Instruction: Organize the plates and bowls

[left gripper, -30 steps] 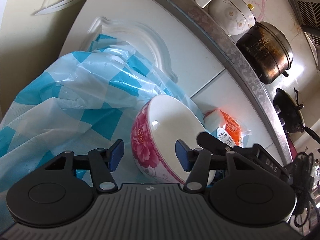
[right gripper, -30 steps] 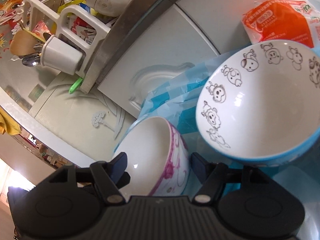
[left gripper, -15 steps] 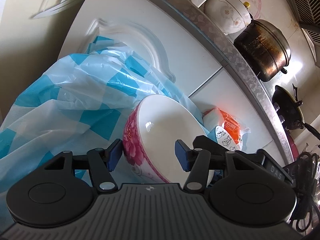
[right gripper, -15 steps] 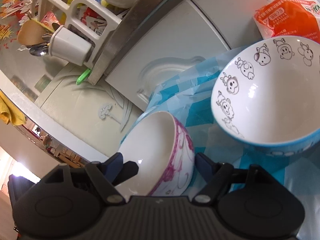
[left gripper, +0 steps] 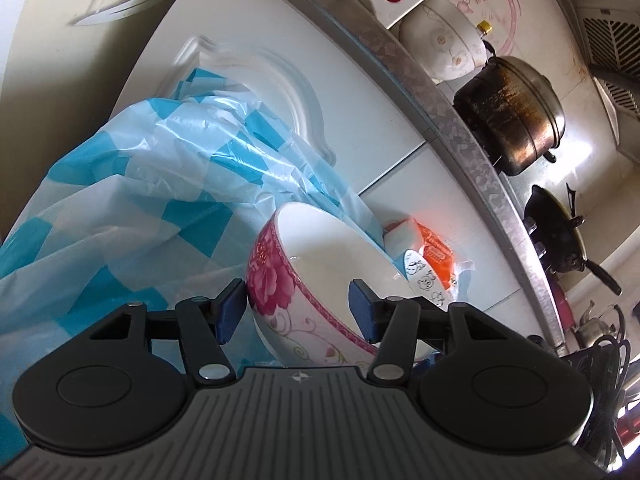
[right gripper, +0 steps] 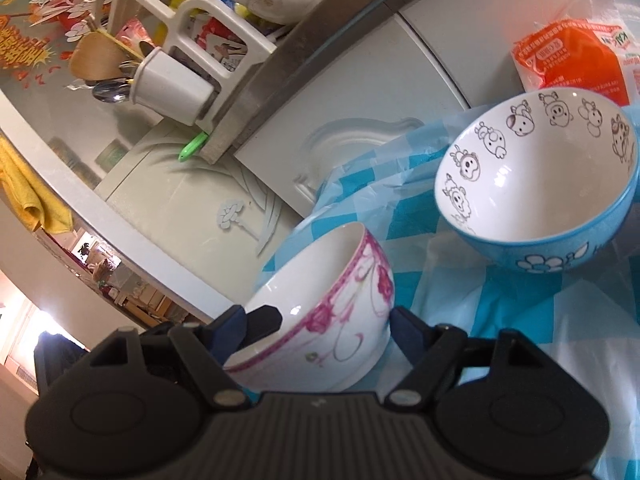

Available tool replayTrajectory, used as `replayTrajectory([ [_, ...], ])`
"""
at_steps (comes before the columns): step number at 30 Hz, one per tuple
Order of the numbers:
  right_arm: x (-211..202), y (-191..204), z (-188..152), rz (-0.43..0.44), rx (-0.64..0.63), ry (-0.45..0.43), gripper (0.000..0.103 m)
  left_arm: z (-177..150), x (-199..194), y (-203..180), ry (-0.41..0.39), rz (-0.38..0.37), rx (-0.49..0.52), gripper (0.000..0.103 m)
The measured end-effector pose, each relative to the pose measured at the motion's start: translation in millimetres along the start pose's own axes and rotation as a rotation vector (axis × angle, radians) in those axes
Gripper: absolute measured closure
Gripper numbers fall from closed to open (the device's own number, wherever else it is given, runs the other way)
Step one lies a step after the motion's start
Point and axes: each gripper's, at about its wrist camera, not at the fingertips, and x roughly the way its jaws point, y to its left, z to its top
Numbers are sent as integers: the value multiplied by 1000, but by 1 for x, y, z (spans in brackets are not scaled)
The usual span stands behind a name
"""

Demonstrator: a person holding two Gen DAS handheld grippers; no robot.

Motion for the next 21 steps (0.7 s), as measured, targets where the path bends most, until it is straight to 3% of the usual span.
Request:
replayTrajectory([
  [9,-19,27,-1,23,-76,-10,24,-1,-31,-16,-54,-20,23,41],
  [21,-62,34,-20,32,-65,-66,24,-32,-64,-38,-37,-35,57,41],
])
